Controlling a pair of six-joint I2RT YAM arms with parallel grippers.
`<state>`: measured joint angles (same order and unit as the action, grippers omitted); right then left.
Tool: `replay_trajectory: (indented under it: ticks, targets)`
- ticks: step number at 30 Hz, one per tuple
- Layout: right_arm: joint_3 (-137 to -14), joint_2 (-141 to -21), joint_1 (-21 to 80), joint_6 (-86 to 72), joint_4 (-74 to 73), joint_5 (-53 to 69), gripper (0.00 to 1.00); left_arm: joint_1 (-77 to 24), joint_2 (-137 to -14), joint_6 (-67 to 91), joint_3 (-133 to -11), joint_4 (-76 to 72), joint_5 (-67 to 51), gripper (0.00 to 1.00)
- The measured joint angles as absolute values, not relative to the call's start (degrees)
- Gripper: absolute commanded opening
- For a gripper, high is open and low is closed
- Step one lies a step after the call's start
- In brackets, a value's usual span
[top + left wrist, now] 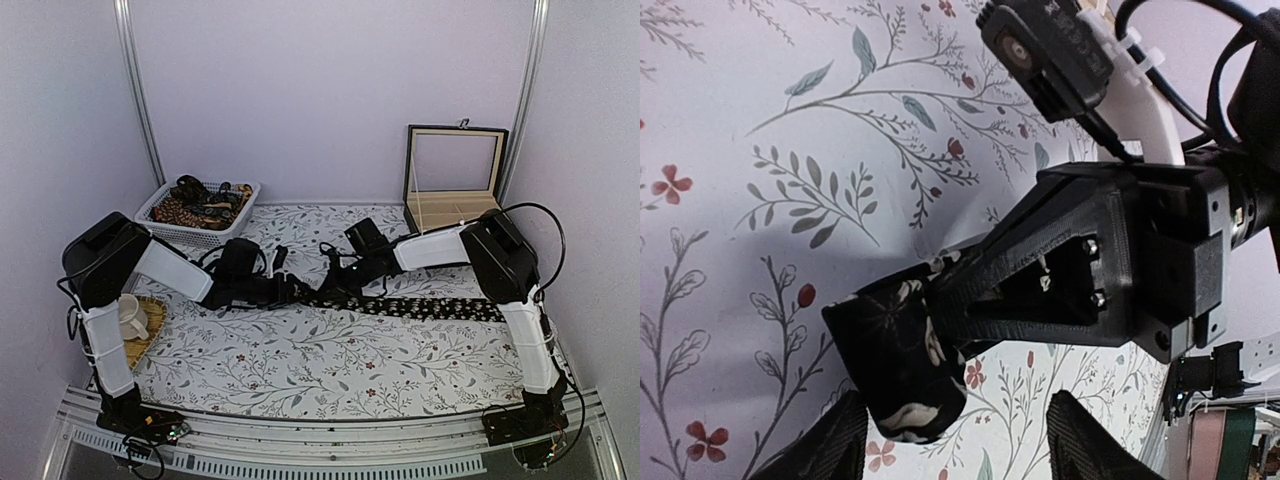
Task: Roll the ties
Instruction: Roll the tie at the center of the board.
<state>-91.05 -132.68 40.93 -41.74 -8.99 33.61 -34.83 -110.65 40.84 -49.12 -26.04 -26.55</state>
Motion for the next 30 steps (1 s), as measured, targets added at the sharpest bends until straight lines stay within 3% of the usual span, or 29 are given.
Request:
replay_trajectory:
  ticks: [8, 21, 30]
  targets:
    - [-91.7, -133.2, 41.0, -41.7, -8.8, 33.8, 0.0, -34.8, -110.7, 41.3, -49.1, -25.5, -24.3, 0.55]
    - [-91.7, -133.3, 41.0, -41.7, -8.6, 33.8, 0.0, -35.9, -113.1, 42.8, -52.5, -23.4, -18.6, 0.6]
    - [-91.7, -133.3, 41.0, -41.7, -8.6, 33.8, 0.0, -37.5, -114.9, 47.2, -52.9, -26.0, -18.4, 0.37]
